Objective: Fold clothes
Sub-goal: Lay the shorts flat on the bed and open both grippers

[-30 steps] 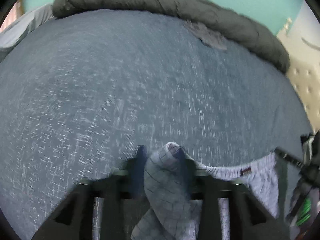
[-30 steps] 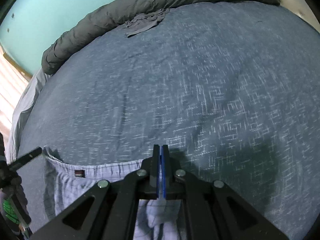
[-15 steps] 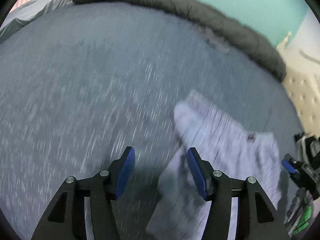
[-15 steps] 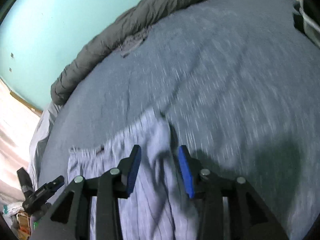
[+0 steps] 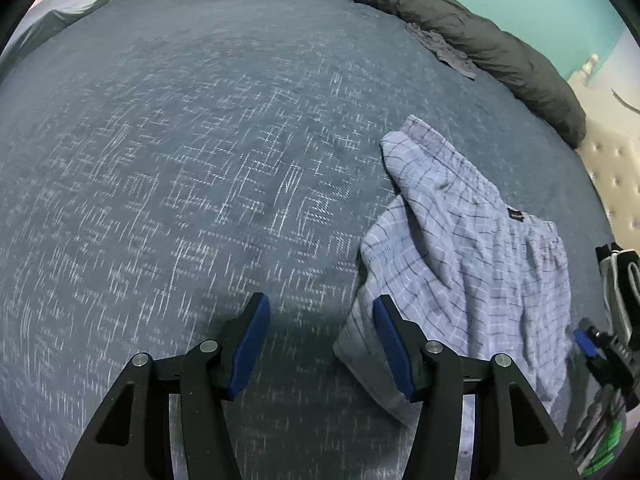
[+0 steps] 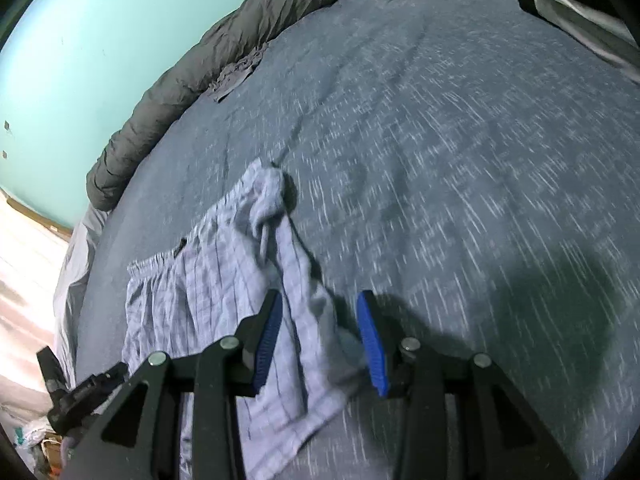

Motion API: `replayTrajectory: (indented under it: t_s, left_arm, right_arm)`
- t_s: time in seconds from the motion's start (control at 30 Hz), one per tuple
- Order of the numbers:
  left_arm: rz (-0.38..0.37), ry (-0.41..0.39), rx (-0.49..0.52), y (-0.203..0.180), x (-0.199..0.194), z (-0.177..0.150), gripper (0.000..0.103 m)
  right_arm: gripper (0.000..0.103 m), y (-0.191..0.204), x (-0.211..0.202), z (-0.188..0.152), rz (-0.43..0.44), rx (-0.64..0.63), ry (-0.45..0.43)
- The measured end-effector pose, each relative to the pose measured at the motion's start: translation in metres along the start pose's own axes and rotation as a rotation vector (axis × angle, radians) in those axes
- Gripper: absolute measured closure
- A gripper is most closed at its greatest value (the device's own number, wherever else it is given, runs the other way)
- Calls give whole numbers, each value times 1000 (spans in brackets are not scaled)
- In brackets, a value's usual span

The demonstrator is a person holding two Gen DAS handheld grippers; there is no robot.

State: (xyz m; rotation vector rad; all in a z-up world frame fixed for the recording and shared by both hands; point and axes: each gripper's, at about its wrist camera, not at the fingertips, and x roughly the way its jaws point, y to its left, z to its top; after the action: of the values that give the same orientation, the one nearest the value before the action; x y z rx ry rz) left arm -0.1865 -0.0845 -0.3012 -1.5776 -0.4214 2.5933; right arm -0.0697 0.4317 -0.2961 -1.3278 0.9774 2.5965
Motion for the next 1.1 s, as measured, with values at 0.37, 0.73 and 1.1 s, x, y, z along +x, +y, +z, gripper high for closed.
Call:
replayTrajectory:
  t_s: [0.37, 0.73, 1.1]
  left_arm:
    - [-29, 9, -20, -1, 2, -21, 64]
    - [-53, -13, 24, -9, -9, -28, 99]
    - [-69, -100, -43, 7, -56, -22, 100]
  right_arm:
    - [82, -9, -5, -34, -25, -38, 27]
    - [101, 1, -3, -19, 92, -20, -17]
    - [101, -32, -24, -3, 57, 82, -77]
